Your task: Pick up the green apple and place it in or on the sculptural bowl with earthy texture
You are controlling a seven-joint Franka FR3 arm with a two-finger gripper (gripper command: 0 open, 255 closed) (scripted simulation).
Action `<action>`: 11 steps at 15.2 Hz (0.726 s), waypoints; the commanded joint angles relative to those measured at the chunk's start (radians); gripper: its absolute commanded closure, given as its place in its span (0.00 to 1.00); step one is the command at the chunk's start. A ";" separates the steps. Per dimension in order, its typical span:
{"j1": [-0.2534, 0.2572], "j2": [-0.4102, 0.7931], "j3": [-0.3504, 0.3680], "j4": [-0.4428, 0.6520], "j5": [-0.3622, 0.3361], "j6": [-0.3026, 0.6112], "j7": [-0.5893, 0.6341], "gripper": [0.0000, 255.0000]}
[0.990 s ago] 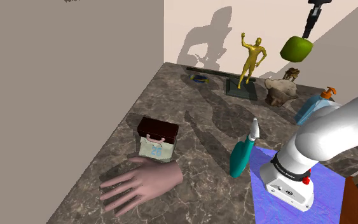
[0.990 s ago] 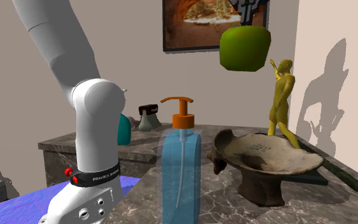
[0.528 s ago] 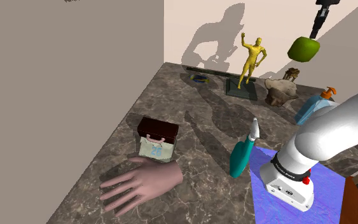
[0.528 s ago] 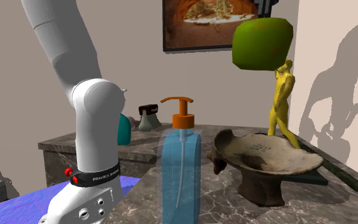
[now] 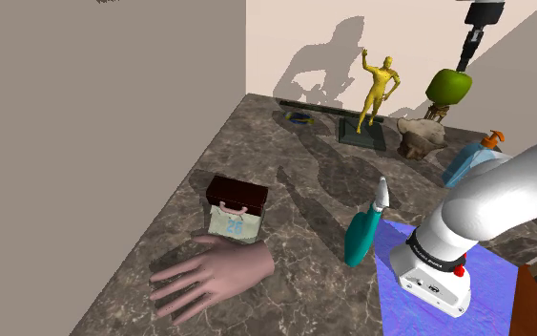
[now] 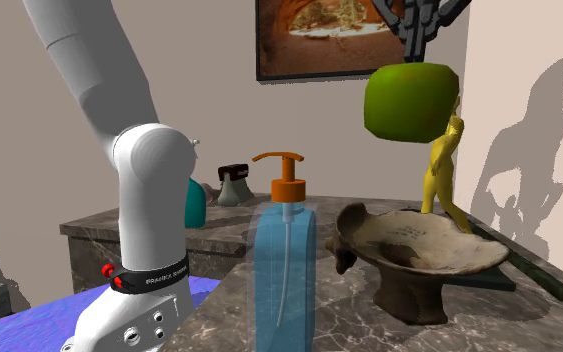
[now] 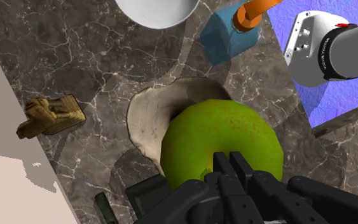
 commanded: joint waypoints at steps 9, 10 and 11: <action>-0.013 -0.037 -0.012 -0.161 -0.022 0.128 0.030 1.00; -0.014 -0.039 -0.014 -0.176 -0.025 0.140 0.032 1.00; -0.015 -0.041 -0.016 -0.190 -0.027 0.153 0.034 1.00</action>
